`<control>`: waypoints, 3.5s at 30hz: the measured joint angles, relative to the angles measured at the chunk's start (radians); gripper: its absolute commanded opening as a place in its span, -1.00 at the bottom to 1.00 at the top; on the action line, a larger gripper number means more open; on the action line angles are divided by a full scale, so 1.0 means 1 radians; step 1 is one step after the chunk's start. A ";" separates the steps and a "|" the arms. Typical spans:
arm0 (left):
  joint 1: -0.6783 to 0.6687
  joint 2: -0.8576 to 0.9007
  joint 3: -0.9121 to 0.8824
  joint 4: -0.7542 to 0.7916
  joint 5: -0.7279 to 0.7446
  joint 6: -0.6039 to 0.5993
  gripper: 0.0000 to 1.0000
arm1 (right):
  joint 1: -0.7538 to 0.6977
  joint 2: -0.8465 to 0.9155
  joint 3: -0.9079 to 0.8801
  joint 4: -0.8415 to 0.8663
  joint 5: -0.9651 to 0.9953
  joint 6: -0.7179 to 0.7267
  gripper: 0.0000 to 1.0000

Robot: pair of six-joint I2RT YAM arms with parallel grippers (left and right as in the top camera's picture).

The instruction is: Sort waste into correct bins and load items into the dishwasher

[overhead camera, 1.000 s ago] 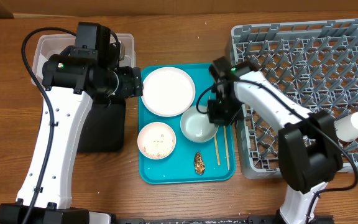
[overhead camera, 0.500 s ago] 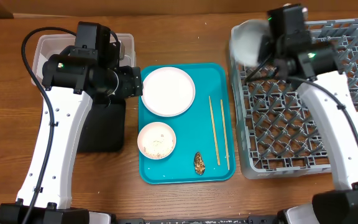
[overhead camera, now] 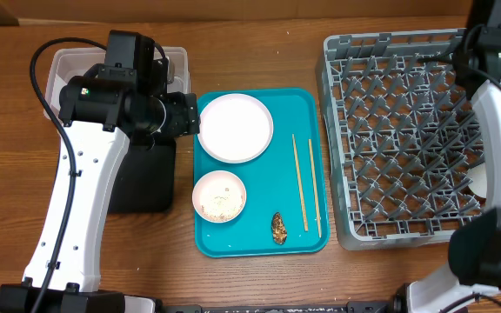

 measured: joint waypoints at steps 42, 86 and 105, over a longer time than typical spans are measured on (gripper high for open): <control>0.000 0.000 0.000 0.036 -0.002 0.000 0.66 | -0.019 0.284 -0.016 -0.341 -0.205 0.052 -0.10; -0.386 0.006 -0.488 0.220 -0.002 -0.051 0.48 | -0.019 -0.133 -0.034 -0.785 -1.023 -0.044 0.80; -0.444 0.014 -0.636 0.466 -0.063 -0.074 0.15 | -0.019 -0.133 -0.034 -0.786 -1.036 -0.044 0.81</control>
